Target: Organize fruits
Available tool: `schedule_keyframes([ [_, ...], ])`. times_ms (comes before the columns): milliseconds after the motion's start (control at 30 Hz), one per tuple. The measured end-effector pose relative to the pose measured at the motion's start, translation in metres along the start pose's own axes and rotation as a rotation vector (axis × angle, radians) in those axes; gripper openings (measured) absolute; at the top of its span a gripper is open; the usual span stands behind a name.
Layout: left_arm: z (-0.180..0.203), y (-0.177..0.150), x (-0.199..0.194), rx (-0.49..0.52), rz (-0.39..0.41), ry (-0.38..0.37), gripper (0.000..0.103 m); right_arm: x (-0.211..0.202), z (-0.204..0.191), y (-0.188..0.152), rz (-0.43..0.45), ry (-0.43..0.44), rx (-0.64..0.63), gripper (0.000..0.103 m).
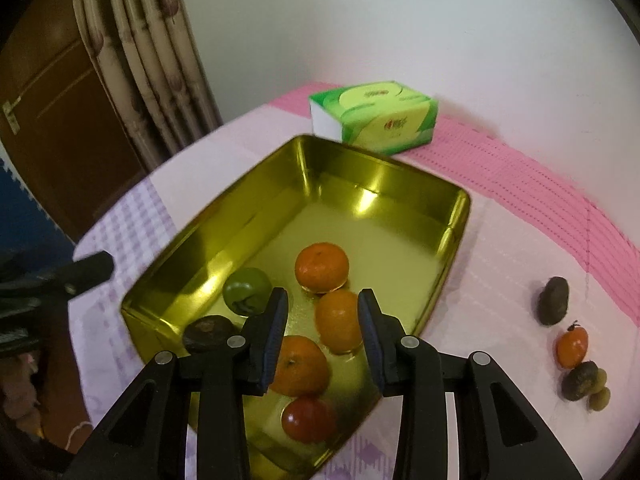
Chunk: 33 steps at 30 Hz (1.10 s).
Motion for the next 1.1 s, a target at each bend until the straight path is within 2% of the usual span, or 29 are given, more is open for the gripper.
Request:
schedule_keyframes([
  [167,0.003,0.000,-0.002,0.017,0.011,0.003,0.092,-0.024,0.027,-0.001,0.049,-0.027,0.039,0.038],
  [367,0.008,-0.002,0.000,0.035,0.002,-0.002,0.092,-0.050,0.094,-0.014,0.072,-0.123,0.120,0.038],
  [567,0.009,-0.002,0.000,0.040,0.013,0.003,0.092,-0.077,0.164,-0.038,0.071,-0.235,0.170,0.038],
  [733,0.010,-0.002,0.001,0.049,0.014,0.014,0.092,-0.083,0.209,-0.058,0.044,-0.311,0.194,0.038],
  [900,0.010,-0.003,0.003,0.055,0.018,0.018,0.092,-0.072,0.233,-0.069,0.011,-0.314,0.204,0.038],
  [1100,0.013,-0.005,0.007,0.085,0.017,0.047,0.092,-0.051,0.241,-0.071,-0.028,-0.282,0.168,0.038],
])
Point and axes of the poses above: each gripper's, at about its wrist camera, not at the fingertips, and x roughly the way its jaws point, z to its right, y to its top, the point moved 5 cm from there along x, roughly the way its jaws point, and after that the axes turned 6 degrees about x, right-handed, at the moved point
